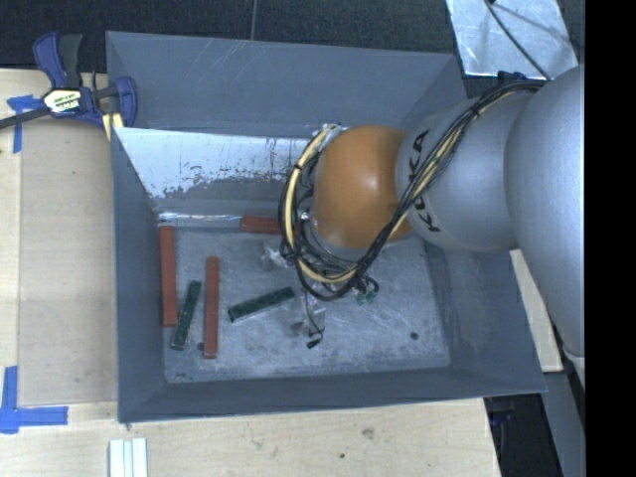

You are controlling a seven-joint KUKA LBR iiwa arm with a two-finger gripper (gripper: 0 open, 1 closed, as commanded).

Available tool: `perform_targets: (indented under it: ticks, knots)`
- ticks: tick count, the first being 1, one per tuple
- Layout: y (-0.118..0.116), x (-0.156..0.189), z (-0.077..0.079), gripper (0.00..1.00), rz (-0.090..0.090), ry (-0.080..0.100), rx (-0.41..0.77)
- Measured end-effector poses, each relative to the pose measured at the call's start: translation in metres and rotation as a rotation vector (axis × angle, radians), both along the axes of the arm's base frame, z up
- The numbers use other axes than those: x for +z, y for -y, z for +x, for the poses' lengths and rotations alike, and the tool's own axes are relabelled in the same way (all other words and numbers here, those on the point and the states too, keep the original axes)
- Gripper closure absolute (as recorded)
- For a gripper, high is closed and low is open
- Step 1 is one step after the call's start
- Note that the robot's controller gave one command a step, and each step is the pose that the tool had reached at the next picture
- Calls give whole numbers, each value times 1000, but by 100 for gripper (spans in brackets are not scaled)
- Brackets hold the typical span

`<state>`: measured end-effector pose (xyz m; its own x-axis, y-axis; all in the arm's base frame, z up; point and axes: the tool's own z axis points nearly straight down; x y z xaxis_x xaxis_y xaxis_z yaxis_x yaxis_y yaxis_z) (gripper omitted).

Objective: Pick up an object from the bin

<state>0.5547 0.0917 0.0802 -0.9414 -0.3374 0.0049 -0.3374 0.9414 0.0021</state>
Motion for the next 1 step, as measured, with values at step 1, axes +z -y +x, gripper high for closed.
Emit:
perform_targets:
  ticks: [1]
  knots:
    - [0,5,3,100,1,8,0]
